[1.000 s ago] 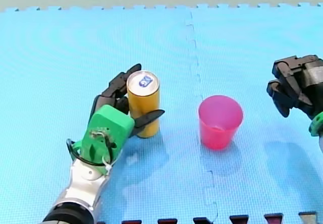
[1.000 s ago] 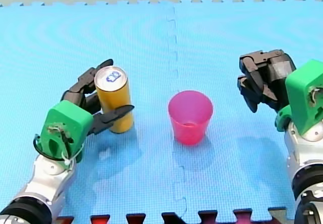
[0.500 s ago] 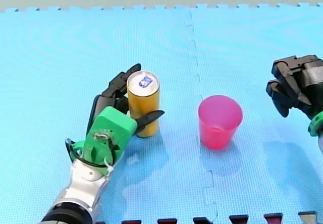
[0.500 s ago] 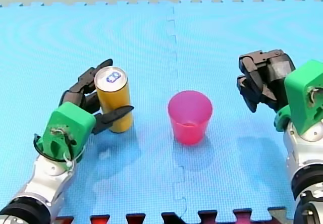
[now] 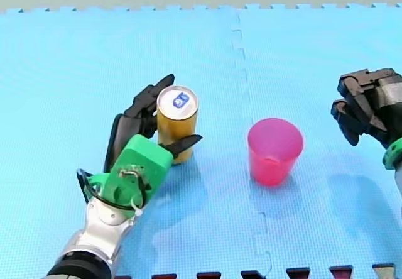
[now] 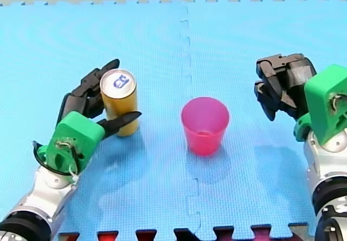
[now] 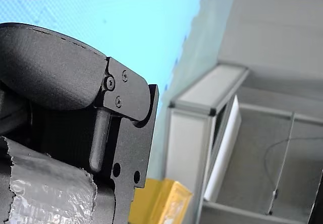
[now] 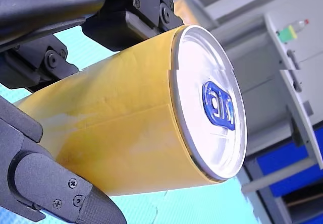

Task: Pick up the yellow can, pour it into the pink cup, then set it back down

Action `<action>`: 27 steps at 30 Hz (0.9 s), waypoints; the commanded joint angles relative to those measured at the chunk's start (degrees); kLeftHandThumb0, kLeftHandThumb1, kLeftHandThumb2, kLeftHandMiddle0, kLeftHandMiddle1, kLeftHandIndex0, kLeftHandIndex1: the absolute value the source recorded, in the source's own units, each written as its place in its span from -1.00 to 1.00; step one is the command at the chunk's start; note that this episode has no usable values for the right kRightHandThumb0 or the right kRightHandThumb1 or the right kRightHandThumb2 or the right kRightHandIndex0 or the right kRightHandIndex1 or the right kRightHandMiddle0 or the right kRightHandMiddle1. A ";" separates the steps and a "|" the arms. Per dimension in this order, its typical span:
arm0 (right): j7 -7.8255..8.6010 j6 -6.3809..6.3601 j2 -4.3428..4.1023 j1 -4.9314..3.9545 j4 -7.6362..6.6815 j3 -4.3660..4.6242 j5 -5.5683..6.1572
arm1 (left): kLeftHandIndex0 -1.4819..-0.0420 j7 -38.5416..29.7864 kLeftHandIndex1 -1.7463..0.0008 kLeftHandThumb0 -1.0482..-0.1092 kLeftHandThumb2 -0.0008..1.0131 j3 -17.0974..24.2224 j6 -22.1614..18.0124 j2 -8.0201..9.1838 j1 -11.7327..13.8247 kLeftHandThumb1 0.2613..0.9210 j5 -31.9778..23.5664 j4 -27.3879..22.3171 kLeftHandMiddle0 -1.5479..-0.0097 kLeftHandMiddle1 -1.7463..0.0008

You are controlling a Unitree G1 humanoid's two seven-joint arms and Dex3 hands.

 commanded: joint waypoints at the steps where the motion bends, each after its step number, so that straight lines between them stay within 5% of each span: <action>1: -0.13 0.23 -0.13 0.00 -0.02 -0.05 0.05 | -0.16 1.54 0.95 0.52 -0.99 -0.65 -0.92 0.77 0.06 0.61 0.92 -0.38 -0.30 0.96; 13: -0.59 0.66 -0.25 -0.17 0.14 0.17 -0.27 | -0.25 6.18 0.97 0.36 -0.98 -1.84 -2.02 1.64 -0.83 0.77 2.85 0.28 -0.34 0.98; 27: -0.57 1.74 -0.07 -0.52 0.41 0.06 -0.22 | -0.45 4.97 0.96 0.39 -0.99 0.57 -2.61 0.45 -6.01 0.80 -0.89 -1.07 -0.53 0.94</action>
